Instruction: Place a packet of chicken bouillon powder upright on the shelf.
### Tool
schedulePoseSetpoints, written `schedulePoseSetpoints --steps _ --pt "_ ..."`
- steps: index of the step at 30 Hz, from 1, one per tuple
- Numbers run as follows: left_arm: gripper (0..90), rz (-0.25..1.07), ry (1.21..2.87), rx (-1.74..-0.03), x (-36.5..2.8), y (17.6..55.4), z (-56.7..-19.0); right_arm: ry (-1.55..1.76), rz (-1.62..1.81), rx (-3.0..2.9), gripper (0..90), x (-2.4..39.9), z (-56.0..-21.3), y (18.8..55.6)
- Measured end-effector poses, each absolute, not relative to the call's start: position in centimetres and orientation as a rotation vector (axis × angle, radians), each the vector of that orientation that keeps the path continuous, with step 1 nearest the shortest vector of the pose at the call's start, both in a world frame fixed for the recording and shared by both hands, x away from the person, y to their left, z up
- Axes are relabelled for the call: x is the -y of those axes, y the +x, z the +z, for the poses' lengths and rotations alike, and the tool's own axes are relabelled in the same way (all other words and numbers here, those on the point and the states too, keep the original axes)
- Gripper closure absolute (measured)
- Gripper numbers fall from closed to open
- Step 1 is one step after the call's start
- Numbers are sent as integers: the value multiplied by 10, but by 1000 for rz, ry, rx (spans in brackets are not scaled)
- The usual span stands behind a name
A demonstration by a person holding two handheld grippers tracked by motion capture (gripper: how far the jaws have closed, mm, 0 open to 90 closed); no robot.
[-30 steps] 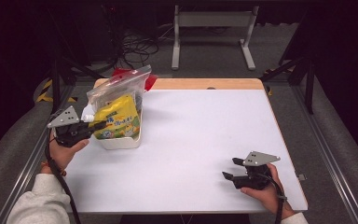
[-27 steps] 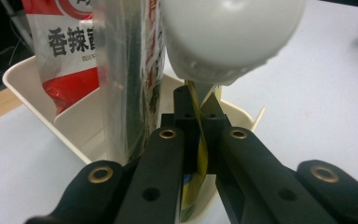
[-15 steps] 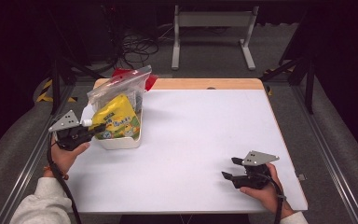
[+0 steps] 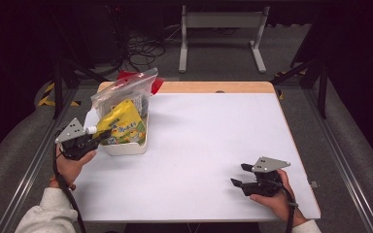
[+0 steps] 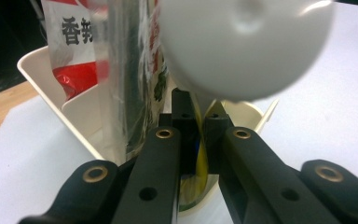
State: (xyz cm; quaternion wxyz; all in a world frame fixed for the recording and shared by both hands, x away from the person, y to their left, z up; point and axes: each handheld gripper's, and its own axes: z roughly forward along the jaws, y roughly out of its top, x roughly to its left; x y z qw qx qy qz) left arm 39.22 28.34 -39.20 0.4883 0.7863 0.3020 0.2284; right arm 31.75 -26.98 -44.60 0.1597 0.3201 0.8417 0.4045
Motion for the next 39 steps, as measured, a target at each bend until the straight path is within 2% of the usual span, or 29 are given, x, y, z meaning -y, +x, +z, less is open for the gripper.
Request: schedulePoseSetpoints --steps 11,24,39 --pt "783 593 1812 -781 -280 388 -394 917 1151 -2399 325 272 -445 316" --pt "516 654 1708 -833 -288 375 -384 918 1159 -2387 325 273 -444 316" --pt "306 736 1757 -906 -287 351 -393 886 1187 -2342 320 273 -435 319"
